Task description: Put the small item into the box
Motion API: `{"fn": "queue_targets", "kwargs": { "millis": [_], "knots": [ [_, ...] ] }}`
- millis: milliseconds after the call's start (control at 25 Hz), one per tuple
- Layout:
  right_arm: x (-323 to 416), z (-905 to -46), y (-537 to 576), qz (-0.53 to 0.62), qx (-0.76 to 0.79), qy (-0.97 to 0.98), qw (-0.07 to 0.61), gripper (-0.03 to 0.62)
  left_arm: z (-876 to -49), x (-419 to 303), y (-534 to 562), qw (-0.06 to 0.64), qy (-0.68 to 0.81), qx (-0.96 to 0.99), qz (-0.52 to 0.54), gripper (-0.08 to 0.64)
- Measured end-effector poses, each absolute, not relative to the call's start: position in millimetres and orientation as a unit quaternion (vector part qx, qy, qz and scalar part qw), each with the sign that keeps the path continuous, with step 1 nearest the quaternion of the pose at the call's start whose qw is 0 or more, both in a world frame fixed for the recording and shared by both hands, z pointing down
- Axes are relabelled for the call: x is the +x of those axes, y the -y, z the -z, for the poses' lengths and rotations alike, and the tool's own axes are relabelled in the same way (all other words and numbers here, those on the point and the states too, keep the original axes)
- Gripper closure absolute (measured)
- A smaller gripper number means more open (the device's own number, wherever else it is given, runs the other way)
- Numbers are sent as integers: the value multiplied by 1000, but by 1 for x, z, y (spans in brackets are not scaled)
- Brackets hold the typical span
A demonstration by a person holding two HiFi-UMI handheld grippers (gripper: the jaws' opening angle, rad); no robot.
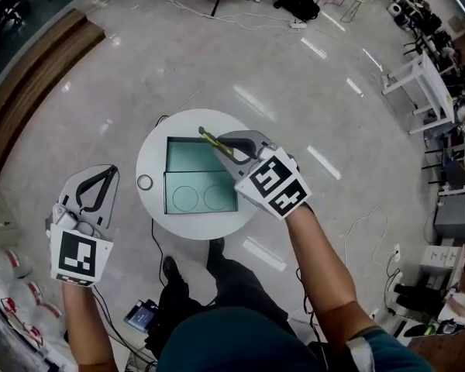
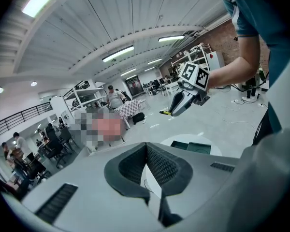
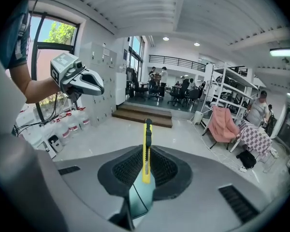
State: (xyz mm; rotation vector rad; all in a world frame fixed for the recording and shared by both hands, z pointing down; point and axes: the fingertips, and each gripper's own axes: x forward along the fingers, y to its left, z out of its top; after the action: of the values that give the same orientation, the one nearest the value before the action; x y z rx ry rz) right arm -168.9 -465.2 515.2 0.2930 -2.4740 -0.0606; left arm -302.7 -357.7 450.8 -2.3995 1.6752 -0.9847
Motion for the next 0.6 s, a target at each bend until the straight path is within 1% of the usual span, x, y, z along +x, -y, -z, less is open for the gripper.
{"fn": "queue_targets", "kwargs": {
  "millis": [200, 600],
  "knots": [
    [-175, -569, 476, 10, 95, 936, 338, 528, -499, -305, 368, 3, -539, -777, 324, 541],
    [-183, -648, 486, -13, 65, 929, 365, 528, -563, -301, 378, -31, -532, -779, 330, 541]
  ]
}}
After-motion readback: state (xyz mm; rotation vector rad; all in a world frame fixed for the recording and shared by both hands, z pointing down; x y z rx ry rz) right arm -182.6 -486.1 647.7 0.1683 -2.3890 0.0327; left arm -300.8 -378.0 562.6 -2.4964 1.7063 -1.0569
